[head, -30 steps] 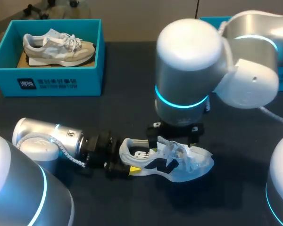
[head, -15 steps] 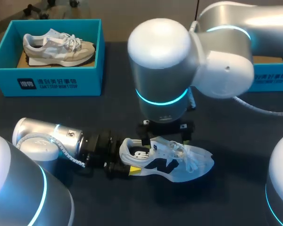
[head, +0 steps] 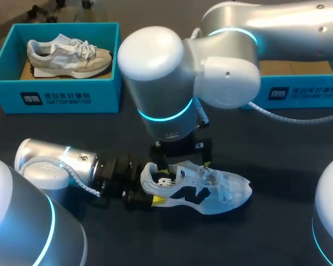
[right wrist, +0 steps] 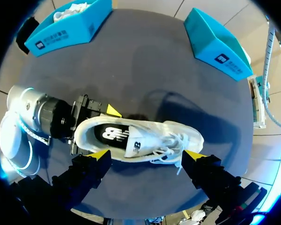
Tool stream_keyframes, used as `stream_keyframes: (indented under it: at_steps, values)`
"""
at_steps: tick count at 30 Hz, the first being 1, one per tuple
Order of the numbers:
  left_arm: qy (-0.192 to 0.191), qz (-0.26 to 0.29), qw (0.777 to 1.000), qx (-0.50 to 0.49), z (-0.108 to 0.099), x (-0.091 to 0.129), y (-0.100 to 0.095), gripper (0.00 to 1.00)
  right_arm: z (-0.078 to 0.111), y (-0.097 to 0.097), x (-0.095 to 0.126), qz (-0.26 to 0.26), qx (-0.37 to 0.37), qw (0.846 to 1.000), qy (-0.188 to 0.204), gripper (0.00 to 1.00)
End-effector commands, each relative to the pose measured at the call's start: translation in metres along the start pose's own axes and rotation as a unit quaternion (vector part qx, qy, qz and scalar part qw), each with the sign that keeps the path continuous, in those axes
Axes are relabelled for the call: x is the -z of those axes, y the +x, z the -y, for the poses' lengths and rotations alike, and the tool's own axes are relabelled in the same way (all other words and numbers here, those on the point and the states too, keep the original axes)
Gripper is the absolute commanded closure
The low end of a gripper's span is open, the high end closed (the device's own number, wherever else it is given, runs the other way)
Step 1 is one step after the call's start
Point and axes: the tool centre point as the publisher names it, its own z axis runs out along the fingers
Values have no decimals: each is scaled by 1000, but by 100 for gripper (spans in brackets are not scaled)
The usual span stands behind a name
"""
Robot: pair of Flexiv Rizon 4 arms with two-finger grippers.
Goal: Take the shoe out of the shoebox, open the shoe tongue, remove and reinsert the insole, then place the shoe into the shoebox
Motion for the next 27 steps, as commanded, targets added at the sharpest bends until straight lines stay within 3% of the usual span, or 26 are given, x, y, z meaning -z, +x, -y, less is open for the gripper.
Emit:
stream_keyframes:
  at_steps: [1,15,27]
  values:
    - [-1,1,1000,0,-5,1,1,100,6,13,-14,47,-4,999,-5,0]
    - [-1,1,1000,0,-5,1,1,100,10,10,-34,59,11,997,-38,0]
    - [-1,1,1000,0,-5,1,1,100,-4,3,-53,64,11,997,-43,0]
